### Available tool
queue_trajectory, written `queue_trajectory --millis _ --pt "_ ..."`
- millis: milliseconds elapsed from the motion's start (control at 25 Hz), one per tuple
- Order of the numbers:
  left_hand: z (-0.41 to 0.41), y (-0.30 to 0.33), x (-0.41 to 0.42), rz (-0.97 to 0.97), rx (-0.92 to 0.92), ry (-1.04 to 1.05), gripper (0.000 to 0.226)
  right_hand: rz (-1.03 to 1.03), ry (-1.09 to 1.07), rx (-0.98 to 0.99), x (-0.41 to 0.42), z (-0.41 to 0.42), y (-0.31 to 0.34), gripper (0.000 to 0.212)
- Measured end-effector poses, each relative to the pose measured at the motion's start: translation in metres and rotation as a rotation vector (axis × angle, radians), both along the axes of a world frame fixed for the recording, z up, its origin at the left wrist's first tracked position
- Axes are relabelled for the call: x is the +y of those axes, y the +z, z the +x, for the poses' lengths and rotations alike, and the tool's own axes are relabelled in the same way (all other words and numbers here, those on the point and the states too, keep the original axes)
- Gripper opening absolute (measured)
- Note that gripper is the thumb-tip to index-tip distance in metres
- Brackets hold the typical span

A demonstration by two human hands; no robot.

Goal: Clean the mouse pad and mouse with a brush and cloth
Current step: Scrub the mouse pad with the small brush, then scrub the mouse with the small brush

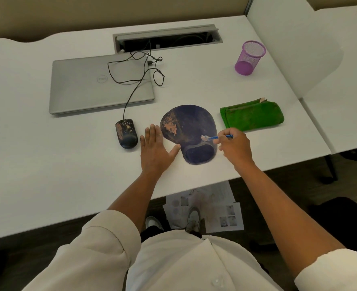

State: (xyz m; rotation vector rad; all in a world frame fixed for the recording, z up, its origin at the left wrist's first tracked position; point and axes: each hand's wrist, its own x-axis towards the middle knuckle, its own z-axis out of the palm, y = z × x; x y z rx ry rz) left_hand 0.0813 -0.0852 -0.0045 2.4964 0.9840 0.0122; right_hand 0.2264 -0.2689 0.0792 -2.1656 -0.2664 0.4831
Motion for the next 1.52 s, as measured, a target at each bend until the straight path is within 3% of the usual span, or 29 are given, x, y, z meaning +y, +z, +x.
queue_trajectory --millis 200,480,640,840,1080,1280,1520 --pt "-0.009 0.014 0.009 -0.091 -0.081 -0.084 0.092 0.087 -0.112 0.088 0.015 -0.020 0.004 0.010" --pt "-0.042 0.023 0.023 0.063 -0.258 -0.189 0.078 0.142 -0.094 0.070 0.063 -0.035 0.015 0.008" --pt "-0.076 0.019 0.044 0.146 -0.285 -0.026 0.090 0.145 -0.032 0.038 0.100 -0.042 0.018 0.003" --pt "-0.099 0.004 0.059 0.055 -0.125 0.199 0.106 0.113 0.137 -0.035 0.152 -0.044 0.025 0.011" --pt "-0.090 -0.005 0.057 -0.019 -0.040 0.346 0.114 0.058 0.305 -0.228 0.197 -0.035 0.032 0.017" --pt "-0.071 -0.004 0.053 -0.030 -0.056 0.483 0.119 0.003 0.462 -0.280 0.227 -0.035 0.027 0.023" --pt "-0.055 -0.003 0.052 -0.018 -0.060 0.580 0.120 -0.029 0.608 -0.329 0.250 -0.035 0.025 0.011"
